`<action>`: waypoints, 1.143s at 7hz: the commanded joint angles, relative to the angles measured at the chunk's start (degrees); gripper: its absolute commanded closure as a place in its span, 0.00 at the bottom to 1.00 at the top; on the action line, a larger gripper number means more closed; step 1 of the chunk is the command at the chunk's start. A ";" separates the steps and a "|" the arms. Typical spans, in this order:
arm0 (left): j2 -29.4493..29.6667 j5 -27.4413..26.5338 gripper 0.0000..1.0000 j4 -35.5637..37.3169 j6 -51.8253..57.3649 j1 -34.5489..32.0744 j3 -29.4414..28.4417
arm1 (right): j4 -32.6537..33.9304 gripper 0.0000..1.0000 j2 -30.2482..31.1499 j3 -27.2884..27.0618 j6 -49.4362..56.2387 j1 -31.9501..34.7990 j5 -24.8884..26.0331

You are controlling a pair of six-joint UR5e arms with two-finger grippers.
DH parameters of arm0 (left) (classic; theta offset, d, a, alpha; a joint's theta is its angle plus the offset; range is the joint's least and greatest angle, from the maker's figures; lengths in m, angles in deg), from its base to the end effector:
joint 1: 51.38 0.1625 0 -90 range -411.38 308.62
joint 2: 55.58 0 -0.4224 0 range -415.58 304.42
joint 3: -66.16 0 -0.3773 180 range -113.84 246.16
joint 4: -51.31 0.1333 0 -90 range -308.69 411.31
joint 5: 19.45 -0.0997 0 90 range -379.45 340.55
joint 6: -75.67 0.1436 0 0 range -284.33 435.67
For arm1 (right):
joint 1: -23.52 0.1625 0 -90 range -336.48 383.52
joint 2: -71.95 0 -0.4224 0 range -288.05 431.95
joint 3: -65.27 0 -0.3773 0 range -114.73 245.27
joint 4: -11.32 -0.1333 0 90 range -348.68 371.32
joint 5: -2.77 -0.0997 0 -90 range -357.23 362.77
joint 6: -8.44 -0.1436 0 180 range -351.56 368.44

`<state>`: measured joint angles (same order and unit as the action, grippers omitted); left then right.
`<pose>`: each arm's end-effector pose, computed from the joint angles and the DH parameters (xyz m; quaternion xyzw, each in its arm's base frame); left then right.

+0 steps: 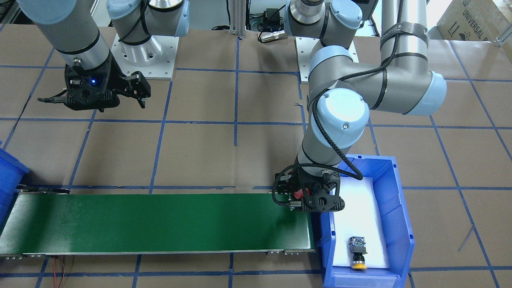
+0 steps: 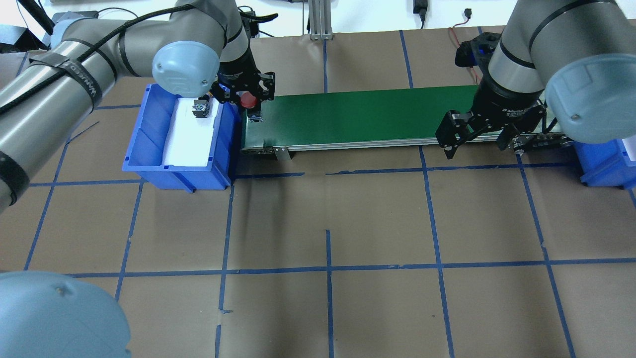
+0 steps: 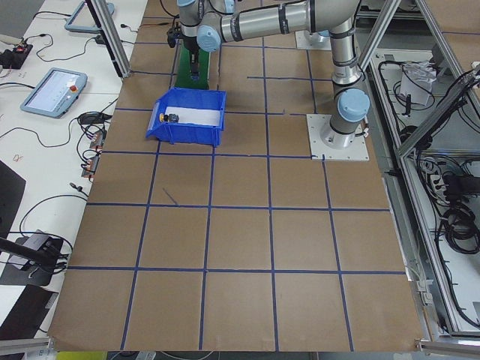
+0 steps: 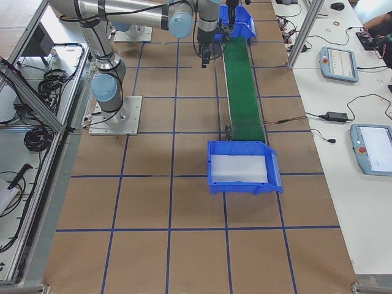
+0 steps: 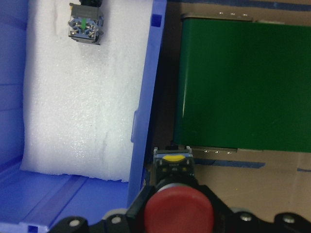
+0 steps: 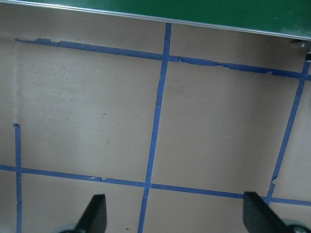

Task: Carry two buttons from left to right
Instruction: 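Lift the red button with the left gripper and carry it over the conveyor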

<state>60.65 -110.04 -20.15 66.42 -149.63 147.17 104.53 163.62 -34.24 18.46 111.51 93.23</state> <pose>-0.2237 -0.6243 0.2883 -0.0088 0.9999 -0.0120 0.0034 0.1163 -0.4536 0.3821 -0.0699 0.9967 0.0406 0.0002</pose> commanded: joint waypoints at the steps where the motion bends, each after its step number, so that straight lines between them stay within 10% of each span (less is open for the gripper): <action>1: 6.25 -0.81 0.67 3.14 -2.25 -0.71 -3.20 | -0.05 0.00 0.00 0.10 0.08 -0.02 0.06; 6: 7.08 -0.46 0.62 2.90 -2.00 -0.71 -4.03 | -0.92 0.00 0.35 0.10 0.17 -0.02 0.15; 8: 6.82 -0.29 0.19 2.99 -1.74 -0.71 -3.14 | -1.54 0.00 0.44 0.01 0.08 -0.02 0.07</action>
<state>67.65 -110.39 -17.22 64.49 -150.34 143.38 103.26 164.02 -34.19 18.57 111.50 93.33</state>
